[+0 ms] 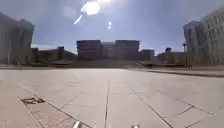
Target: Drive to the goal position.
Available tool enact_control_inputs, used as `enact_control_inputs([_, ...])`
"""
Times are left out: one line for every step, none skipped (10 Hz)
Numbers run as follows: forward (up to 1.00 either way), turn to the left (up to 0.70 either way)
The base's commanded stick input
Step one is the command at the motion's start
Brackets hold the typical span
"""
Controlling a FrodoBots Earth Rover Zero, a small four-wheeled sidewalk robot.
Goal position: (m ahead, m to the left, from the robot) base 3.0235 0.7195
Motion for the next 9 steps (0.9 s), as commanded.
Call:
enact_control_inputs([0.85,0.06])
enact_control_inputs([0.85,0.06])
enact_control_inputs([0.85,0.06])
enact_control_inputs([0.85,0.06])
enact_control_inputs([0.85,0.06])
enact_control_inputs([0.85,0.06])
enact_control_inputs([0.85,0.06])
enact_control_inputs([0.85,-0.02])
enact_control_inputs([0.85,-0.19])
